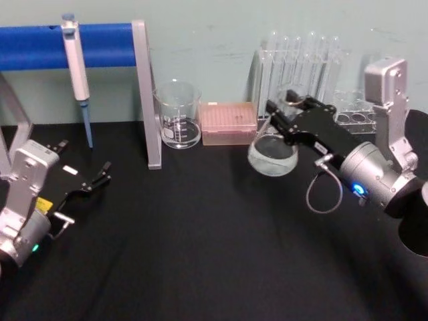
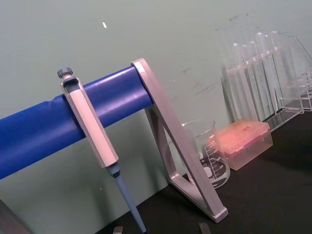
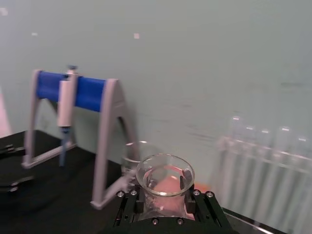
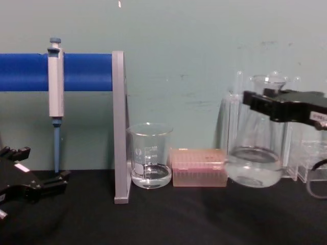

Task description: Grasp the erlenmeyer flask with one hand, shake it three times, then place it back.

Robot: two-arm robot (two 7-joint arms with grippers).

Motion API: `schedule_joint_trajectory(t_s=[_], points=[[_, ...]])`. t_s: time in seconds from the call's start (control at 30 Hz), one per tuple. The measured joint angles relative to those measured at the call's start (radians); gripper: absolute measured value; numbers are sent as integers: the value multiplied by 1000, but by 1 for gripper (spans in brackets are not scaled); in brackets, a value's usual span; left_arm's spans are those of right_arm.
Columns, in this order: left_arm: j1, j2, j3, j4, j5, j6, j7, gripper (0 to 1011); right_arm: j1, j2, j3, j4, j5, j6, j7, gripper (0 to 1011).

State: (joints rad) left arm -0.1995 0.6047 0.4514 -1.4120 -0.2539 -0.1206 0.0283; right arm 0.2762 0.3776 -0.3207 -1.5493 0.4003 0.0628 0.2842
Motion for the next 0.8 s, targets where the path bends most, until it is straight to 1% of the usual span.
schedule_joint_trajectory(t_s=[0.07,0.1,0.2,0.33,0.4,0.43,0.57,0.6,0.63,0.73,0.8], points=[[0,0,0,0,0,0,0,1001,3,0,-6,2,0,-2,25,450],[0,0,0,0,0,0,0,1001,7,1,-14,3,1,-6,53,450],[0,0,0,0,0,0,0,1001,14,4,-29,5,5,-13,99,450],[0,0,0,0,0,0,0,1001,20,8,-48,4,12,-20,139,450],[0,0,0,0,0,0,0,1001,27,15,-67,4,21,-26,178,450],[0,0,0,0,0,0,0,1001,27,15,-67,4,21,-26,178,450],[0,0,0,0,0,0,0,1001,41,30,-102,4,44,-38,249,450],[0,0,0,0,0,0,0,1001,47,36,-114,6,52,-44,275,450],[0,0,0,0,0,0,0,1001,47,36,-114,6,52,-44,275,450],[0,0,0,0,0,0,0,1001,63,50,-142,12,73,-58,340,450],[0,0,0,0,0,0,0,1001,69,56,-153,14,82,-64,365,450]])
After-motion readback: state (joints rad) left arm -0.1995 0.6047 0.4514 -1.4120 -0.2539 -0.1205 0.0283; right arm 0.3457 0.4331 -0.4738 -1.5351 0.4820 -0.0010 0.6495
